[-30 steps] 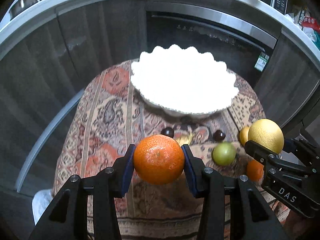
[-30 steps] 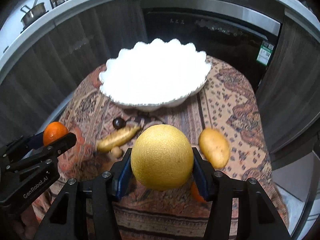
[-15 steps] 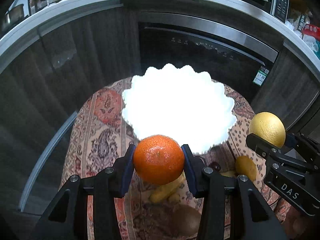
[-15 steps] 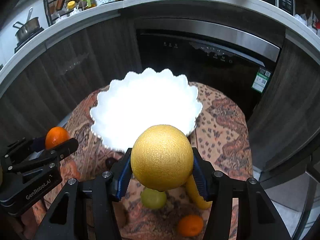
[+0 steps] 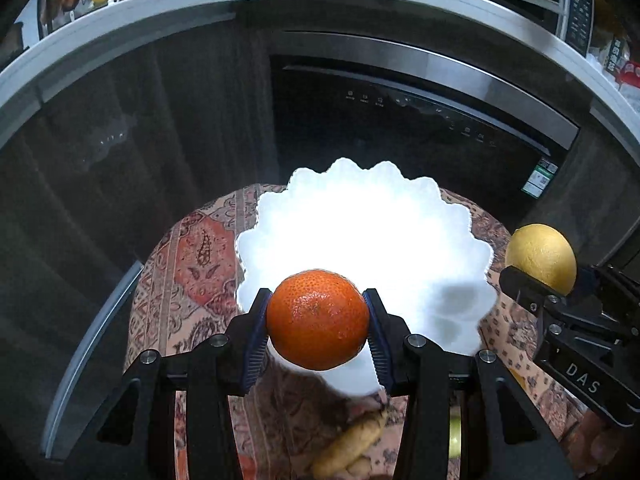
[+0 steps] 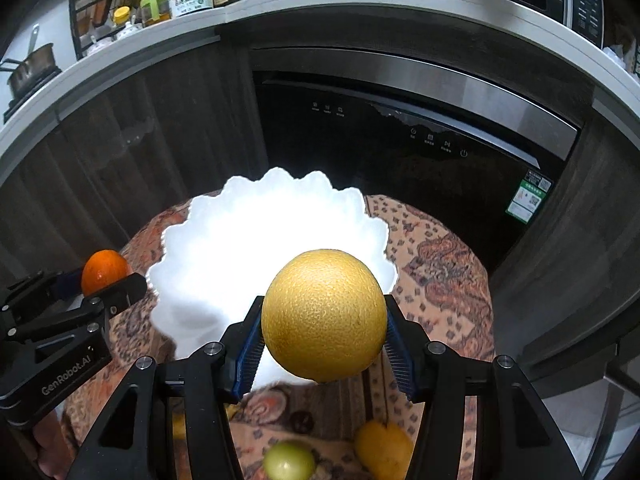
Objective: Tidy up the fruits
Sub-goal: 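Carry both fruits over the white bowl and open both tools to drop them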
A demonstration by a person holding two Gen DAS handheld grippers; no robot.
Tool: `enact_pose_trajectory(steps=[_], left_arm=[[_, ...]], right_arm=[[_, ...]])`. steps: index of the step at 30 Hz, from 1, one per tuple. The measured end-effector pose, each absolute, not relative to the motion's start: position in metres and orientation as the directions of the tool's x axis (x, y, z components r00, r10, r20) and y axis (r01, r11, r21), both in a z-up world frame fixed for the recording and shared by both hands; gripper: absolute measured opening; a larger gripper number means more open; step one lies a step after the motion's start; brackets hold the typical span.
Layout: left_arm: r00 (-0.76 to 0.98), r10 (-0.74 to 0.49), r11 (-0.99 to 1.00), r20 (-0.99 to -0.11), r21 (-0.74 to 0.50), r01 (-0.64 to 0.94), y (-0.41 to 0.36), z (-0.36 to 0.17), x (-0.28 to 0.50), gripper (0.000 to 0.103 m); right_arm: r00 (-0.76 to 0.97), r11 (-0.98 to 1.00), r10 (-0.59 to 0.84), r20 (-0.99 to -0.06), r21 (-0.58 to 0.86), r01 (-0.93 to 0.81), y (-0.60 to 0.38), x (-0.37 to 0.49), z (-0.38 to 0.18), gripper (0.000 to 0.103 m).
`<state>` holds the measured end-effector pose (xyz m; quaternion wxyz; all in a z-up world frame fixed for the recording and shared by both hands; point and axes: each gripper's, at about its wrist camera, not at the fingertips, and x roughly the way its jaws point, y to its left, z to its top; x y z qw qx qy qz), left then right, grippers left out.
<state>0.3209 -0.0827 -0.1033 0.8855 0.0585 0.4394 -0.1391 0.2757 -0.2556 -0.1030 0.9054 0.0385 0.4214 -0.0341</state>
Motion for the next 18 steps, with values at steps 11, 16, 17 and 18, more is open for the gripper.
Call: enact_pose_trajectory(steps=[11, 16, 17, 18], left_arm=[[0.517, -0.188, 0.958, -0.835, -0.039, 0.285, -0.087, -0.13, 0.355, 0.045], [0.488, -0.169, 0.959, -0.856, -0.029, 0.282, -0.09, -0.143, 0.362, 0.045], [0.482, -0.167, 0.959, -0.86, -0.029, 0.281, -0.09, -0.145, 0.362, 0.045], [0.474, -0.168, 0.959, -0.864, -0.031, 0.282, -0.09, -0.147, 0.363, 0.045]], right_arm=[[0.597, 0.993, -0.039, -0.801, 0.037, 0.113, -0.26, 0.314, -0.13, 0.055], [0.57, 0.991, -0.028, -0.821, 0.051, 0.122, -0.262, 0.323, -0.142, 0.056], [0.568, 0.992, -0.032, -0.822, 0.043, 0.12, -0.262, 0.323, -0.143, 0.056], [0.567, 0.992, -0.035, -0.823, 0.038, 0.117, -0.262, 0.324, -0.144, 0.056]])
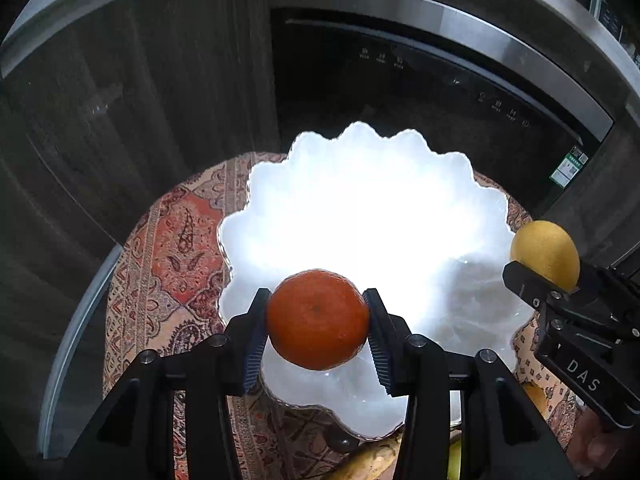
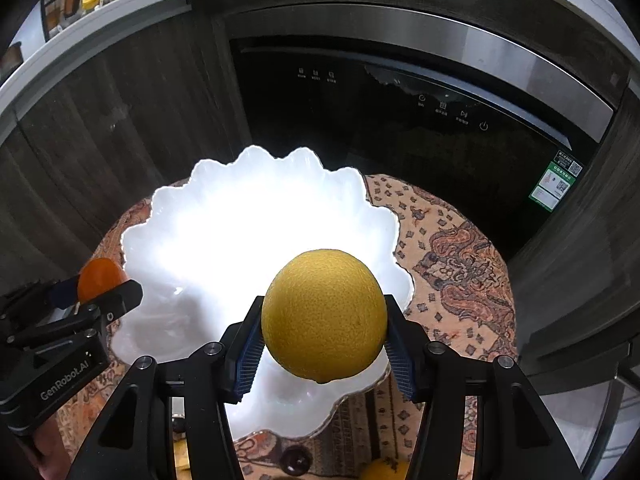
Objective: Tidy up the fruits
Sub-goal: 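Carry both fruits over the white bowl and open both tools to drop them, then raise both open tools away from the white bowl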
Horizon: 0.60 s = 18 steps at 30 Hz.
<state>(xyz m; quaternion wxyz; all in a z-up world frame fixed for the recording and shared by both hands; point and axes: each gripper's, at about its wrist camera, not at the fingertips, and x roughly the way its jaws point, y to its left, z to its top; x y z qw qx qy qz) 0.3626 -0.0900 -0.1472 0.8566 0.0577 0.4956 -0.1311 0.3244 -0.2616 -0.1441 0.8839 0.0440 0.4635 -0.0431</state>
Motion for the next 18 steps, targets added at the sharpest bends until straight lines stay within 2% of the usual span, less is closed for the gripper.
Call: enact_pose_trajectory(steps=[1, 3, 4, 5, 6, 9, 18], left_arm=[[0.467, -0.167, 0.959, -0.868, -0.032, 0.283, -0.09, -0.149, 0.363, 0.046], [0.469, -0.162, 0.958, -0.868, -0.025, 0.284, -0.09, -0.15, 0.363, 0.056], [0.478, -0.154, 0.96, -0.865, -0.017, 0.278, -0.089, -0.149, 0.362, 0.068], [0.486, -0.148, 0.963, -0.861, -0.013, 0.269, -0.088, -0.147, 0.362, 0.075], [0.494, -0.147, 0.965, -0.857, -0.014, 0.261, -0.087, -0.146, 0.362, 0.077], [0.499, -0.132, 0.969, -0.857, -0.007, 0.246, -0.084, -0.142, 0.364, 0.084], [0.545, -0.1, 0.975, -0.833, 0.028, 0.221, -0.078, -0.118, 0.357, 0.093]], right_arm=[[0.563, 0.993, -0.035, -0.825, 0.035, 0.113, -0.261, 0.325, -0.145, 0.056], [0.568, 0.994, -0.037, -0.822, 0.028, 0.107, -0.259, 0.325, -0.144, 0.059], [0.573, 0.994, -0.045, -0.818, 0.019, 0.104, -0.259, 0.325, -0.142, 0.063], [0.584, 0.994, -0.06, -0.81, 0.002, 0.105, -0.257, 0.325, -0.139, 0.073], [0.594, 0.994, -0.071, -0.802, -0.008, 0.108, -0.256, 0.325, -0.136, 0.079], [0.61, 0.991, -0.109, -0.785, -0.036, 0.13, -0.255, 0.325, -0.127, 0.083], [0.621, 0.985, -0.135, -0.772, -0.035, 0.17, -0.26, 0.318, -0.114, 0.087]])
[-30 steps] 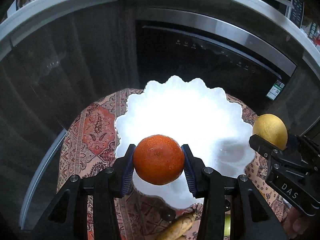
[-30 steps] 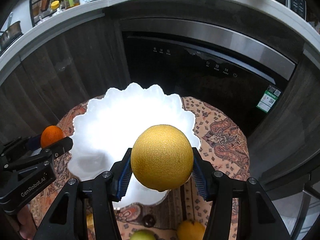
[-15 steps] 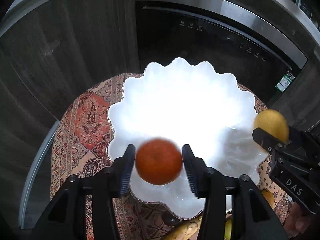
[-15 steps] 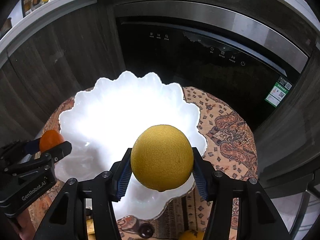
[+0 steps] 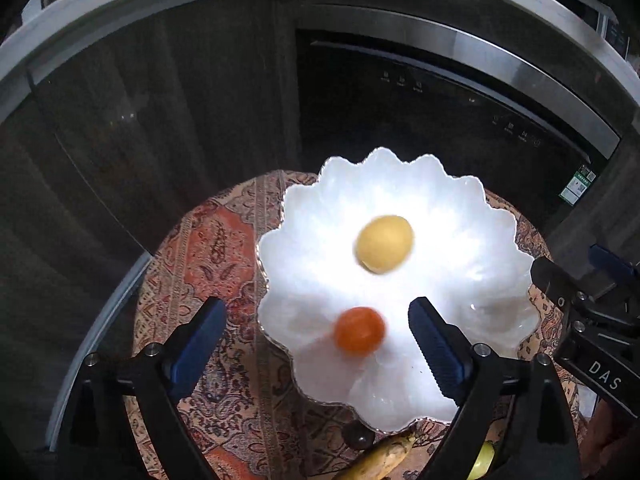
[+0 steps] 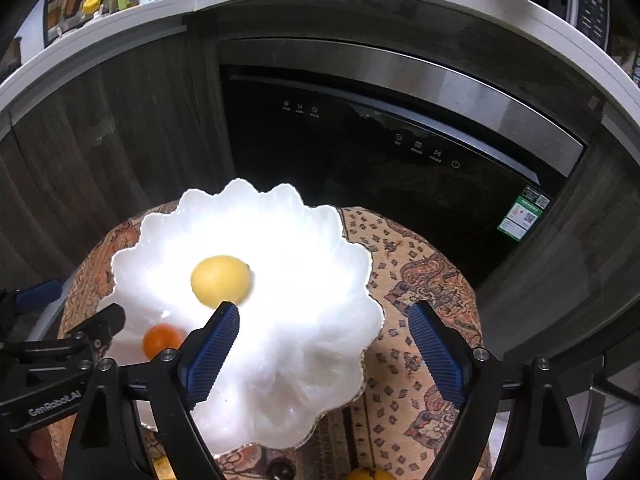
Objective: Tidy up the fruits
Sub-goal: 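Raise both open tools away from the white bowl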
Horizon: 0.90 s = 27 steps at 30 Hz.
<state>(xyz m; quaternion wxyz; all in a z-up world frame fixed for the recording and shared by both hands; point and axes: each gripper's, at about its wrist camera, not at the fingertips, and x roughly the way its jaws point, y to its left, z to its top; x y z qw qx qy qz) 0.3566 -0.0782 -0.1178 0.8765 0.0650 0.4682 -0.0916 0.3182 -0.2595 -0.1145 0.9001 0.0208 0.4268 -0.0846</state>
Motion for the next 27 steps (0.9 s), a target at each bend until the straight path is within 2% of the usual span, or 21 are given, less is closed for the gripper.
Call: enact_pose_trajectory(steps=[13, 27], left_arm=[[0.605, -0.095, 0.972, -0.791, 0.057, 0.227, -0.08, -0.08, 0.324, 0.094], [0.601, -0.092, 0.97, -0.794, 0.064, 0.234, -0.081, -0.077, 0.282, 0.094]], right_arm=[[0.658, 0.98, -0.141, -0.739, -0.008, 0.201, -0.266, 0.286, -0.083, 0.088], [0.664, 0.978, -0.133, -0.736, 0.011, 0.207, -0.269, 0.246, -0.071, 0.088]])
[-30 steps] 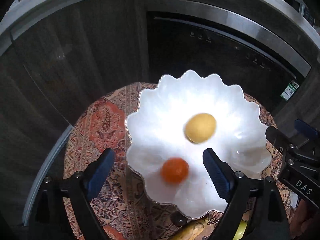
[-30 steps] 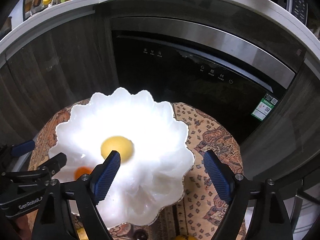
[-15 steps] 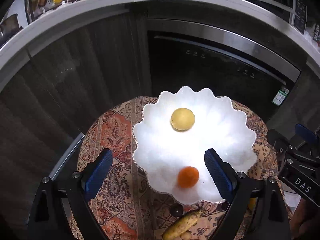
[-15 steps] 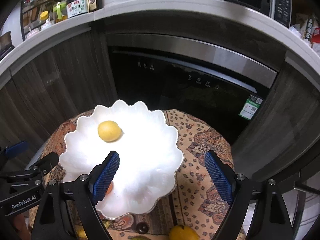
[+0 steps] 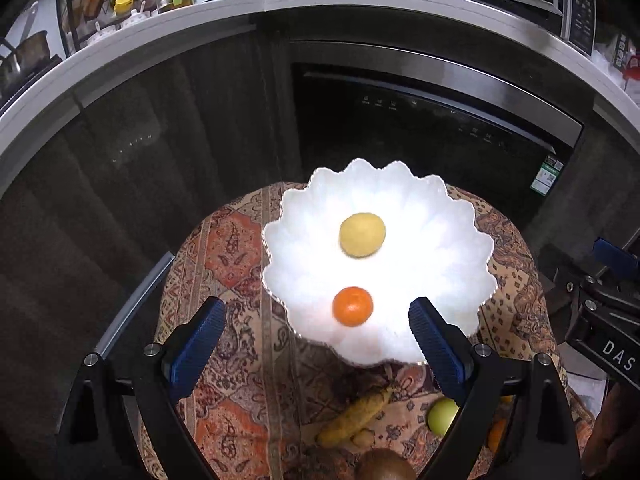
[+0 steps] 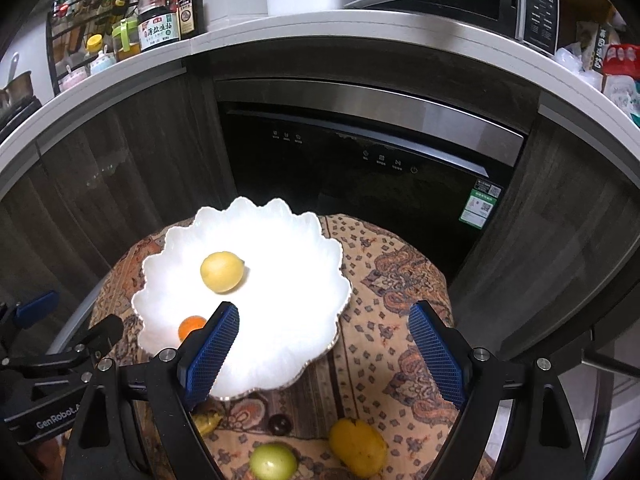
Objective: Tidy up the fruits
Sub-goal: 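Raise both open tools away from the white bowl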
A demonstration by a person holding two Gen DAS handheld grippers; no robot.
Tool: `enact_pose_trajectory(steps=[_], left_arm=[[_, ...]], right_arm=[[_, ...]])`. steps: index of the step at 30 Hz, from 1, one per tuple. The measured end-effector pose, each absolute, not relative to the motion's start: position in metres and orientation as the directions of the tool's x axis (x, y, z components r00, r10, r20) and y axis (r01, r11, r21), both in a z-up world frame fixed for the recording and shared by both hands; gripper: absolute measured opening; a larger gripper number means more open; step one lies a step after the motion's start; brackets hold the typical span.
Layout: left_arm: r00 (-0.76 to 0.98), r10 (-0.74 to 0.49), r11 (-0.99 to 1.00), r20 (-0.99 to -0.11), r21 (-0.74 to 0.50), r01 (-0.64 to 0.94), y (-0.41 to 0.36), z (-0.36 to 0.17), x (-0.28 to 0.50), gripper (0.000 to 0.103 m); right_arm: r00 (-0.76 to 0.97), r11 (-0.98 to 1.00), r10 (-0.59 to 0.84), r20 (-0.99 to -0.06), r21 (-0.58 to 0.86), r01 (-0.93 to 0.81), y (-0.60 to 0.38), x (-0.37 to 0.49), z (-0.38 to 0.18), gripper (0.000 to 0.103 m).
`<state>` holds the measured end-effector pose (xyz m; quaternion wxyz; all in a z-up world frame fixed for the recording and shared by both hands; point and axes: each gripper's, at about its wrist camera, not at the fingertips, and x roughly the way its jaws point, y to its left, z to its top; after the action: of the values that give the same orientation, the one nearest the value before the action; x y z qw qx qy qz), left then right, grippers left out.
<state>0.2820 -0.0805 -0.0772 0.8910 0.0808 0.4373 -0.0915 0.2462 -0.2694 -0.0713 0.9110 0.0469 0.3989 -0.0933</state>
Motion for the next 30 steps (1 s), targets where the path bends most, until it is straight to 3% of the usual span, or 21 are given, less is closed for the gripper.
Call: enact_pose_trajectory(steps=[30], left_arm=[[0.543, -0.094, 0.957, -0.835, 0.074, 0.279, -0.081, -0.132, 0.188, 0.094]], right_arm=[[0.589, 0.972, -0.143, -0.795, -0.002, 0.234, -0.273, 0.153, -0.126, 0.088]])
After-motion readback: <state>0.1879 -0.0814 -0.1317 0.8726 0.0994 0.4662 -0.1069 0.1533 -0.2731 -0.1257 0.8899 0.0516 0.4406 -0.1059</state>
